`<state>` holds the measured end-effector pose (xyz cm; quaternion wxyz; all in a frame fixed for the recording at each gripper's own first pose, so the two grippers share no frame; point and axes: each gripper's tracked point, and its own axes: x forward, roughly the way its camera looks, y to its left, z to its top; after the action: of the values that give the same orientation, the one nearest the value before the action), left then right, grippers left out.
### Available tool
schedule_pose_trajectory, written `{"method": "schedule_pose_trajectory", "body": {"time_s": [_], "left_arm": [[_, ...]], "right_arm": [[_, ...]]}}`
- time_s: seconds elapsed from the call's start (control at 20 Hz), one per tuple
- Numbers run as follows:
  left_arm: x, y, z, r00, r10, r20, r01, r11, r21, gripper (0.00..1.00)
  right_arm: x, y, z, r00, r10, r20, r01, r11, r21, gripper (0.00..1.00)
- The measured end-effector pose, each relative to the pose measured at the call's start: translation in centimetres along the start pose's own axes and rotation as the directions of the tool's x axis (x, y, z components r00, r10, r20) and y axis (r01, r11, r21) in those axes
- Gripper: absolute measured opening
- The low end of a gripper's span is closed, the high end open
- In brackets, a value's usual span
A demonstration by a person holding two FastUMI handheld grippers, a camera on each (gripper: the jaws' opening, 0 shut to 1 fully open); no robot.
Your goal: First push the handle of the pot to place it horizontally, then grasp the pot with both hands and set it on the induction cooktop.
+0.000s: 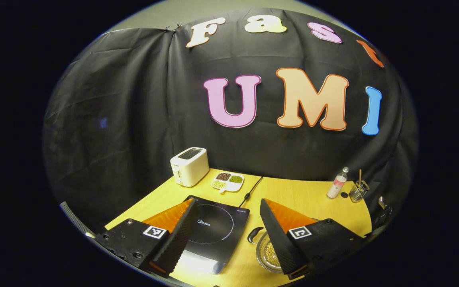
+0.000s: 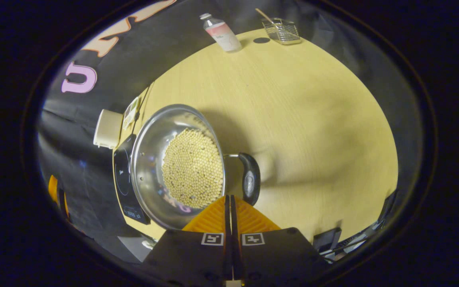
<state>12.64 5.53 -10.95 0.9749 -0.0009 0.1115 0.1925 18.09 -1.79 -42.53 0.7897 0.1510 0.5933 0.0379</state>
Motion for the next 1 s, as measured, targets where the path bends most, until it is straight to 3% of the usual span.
{"method": "schedule_pose_trajectory", "body": {"time_s": [1.0], "left_arm": [[0.3, -0.1, -2.6, 0.997, 0.033, -0.069, -0.034, 0.999, -0.017, 0.96]], "right_arm": [[1.2, 0.0, 7.9, 0.996, 0.000, 0.091, 0.008, 0.996, -0.085, 0.03]]}}
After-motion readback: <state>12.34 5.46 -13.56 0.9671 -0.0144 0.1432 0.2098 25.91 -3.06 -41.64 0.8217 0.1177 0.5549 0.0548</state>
